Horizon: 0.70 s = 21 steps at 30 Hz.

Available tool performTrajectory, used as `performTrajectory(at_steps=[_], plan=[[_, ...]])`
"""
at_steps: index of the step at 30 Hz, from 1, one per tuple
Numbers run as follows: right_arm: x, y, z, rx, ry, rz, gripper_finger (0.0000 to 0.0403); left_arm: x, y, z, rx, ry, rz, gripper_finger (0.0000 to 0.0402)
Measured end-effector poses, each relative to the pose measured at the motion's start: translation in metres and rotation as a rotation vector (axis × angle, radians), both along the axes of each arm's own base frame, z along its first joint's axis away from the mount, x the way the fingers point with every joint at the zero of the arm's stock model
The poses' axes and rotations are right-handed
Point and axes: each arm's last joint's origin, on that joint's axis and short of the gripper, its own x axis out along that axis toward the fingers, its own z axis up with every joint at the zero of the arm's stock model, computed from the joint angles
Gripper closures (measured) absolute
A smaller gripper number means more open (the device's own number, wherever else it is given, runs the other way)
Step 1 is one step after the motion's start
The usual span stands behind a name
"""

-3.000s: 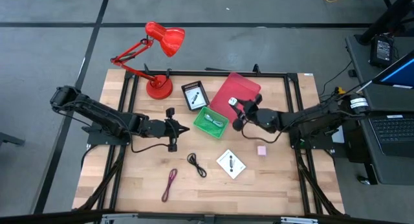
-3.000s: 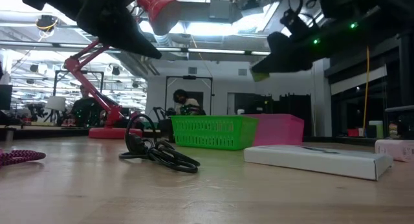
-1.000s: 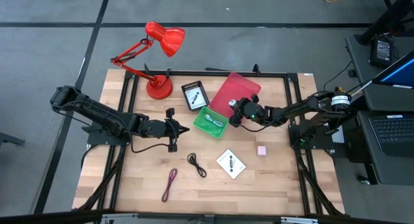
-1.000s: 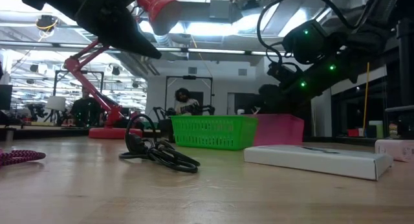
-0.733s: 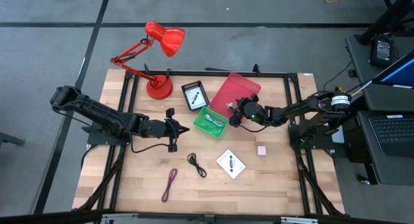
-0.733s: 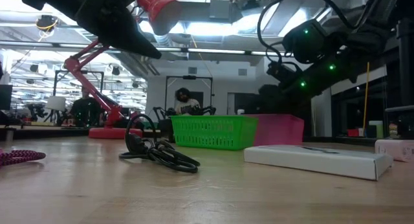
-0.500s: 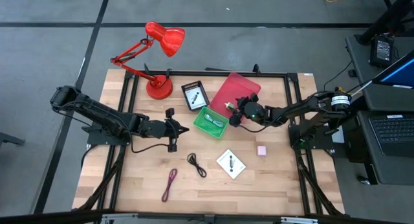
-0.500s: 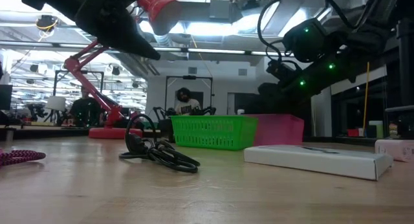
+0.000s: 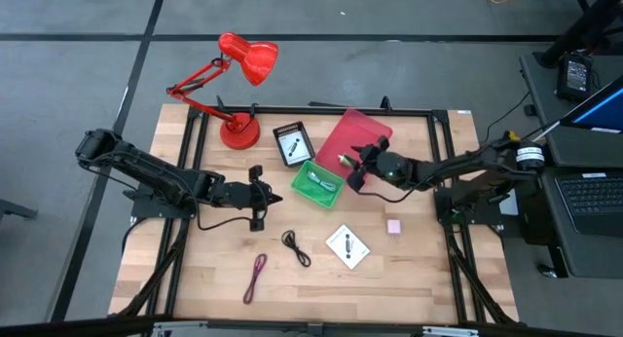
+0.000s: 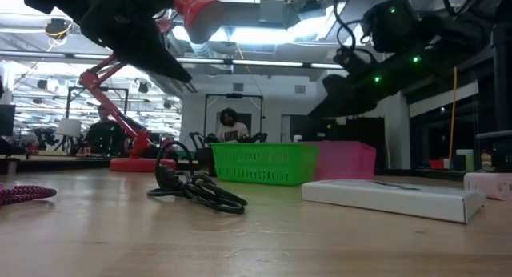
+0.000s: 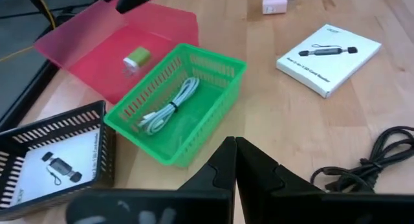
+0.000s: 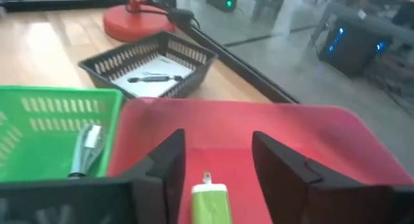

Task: Pick and place items into bin
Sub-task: Put the purple charger cable into the green bin

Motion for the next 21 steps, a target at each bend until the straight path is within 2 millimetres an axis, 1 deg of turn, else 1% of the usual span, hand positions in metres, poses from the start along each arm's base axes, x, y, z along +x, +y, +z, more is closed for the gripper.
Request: performTrajectory(at_steps=[7, 10, 11, 16, 21], plan=[[0.002, 0.014, 0.003, -0.021, -0.001, 0.064, 0.0352, 0.000, -0.002, 0.000, -0.051, 0.010, -0.064, 0.0396], [0.003, 0.019, 0.006, -0.016, -0.030, 0.108, 0.0392, 0.000, -0.004, -0.001, -0.074, 0.016, -0.099, 0.0397], [0.004, 0.021, 0.007, -0.010, -0.048, 0.136, 0.0397, 0.000, -0.004, -0.001, -0.080, 0.017, -0.107, 0.0399], [0.009, 0.033, 0.014, 0.015, -0.131, 0.299, 0.0394, 0.000, -0.005, -0.001, -0.103, 0.023, -0.142, 0.0399], [0.011, 0.043, 0.022, -0.030, -0.190, 0.356, 0.0400, 0.000, -0.007, -0.001, -0.104, 0.023, -0.151, 0.0400]])
